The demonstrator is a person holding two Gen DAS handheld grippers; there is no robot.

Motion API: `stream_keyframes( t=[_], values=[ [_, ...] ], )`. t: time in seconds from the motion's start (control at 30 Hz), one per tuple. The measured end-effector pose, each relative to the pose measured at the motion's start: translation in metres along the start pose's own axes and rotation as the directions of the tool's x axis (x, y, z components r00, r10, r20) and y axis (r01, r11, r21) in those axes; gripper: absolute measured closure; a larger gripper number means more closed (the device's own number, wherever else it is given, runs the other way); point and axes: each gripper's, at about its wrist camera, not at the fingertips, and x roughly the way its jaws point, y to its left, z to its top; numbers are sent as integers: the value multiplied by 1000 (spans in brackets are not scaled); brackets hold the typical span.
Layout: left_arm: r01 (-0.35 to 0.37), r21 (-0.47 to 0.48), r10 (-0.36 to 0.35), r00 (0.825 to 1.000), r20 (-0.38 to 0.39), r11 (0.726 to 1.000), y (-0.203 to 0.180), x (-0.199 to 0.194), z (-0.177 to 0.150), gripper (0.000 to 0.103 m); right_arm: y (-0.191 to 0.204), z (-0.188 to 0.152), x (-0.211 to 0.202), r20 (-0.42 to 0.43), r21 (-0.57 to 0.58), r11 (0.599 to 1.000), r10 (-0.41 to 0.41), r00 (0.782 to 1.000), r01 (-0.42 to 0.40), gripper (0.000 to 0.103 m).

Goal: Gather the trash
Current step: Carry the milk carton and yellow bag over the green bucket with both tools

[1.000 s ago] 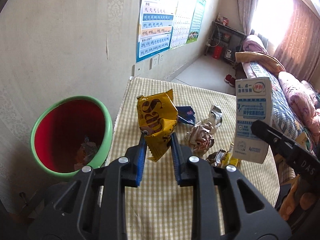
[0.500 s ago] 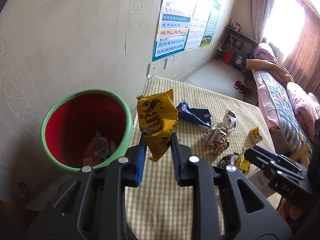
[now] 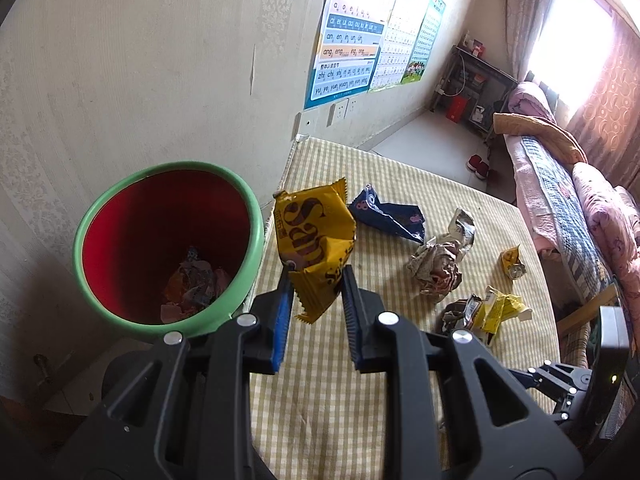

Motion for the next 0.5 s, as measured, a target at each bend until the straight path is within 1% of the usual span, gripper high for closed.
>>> stream_keyframes(
  t=[0.07, 0.2, 0.23, 0.37, 0.43, 0.5],
  values=[
    [2, 4, -2, 1000, -4, 1000, -2, 1, 0, 80, -7, -12, -1, -41, -13, 1000, 5, 999, -6, 44],
    [3, 13, -3, 1000, -11, 1000, -5, 3, -2, 80, -13, -31, -7, -98, -27, 1000, 3, 995, -6, 42],
    [2, 15, -2, 1000, -12, 1000, -6, 3, -2, 80, -14, -34, -9, -105, -28, 1000, -1, 994, -2, 42],
    [1, 19, 0, 1000, -12, 1000, -6, 2, -1, 80, -10, -45, -26, -104, -28, 999, 30, 994, -33, 40],
    [1, 19, 0, 1000, -12, 1000, -6, 2, -1, 80, -6, -52, -34, -117, -57, 997, 35, 993, -42, 39],
    [0, 22, 0, 1000, -13, 1000, -7, 2, -1, 80, -3, -56, -36, -148, -96, 995, 20, 989, -35, 38]
  ],
)
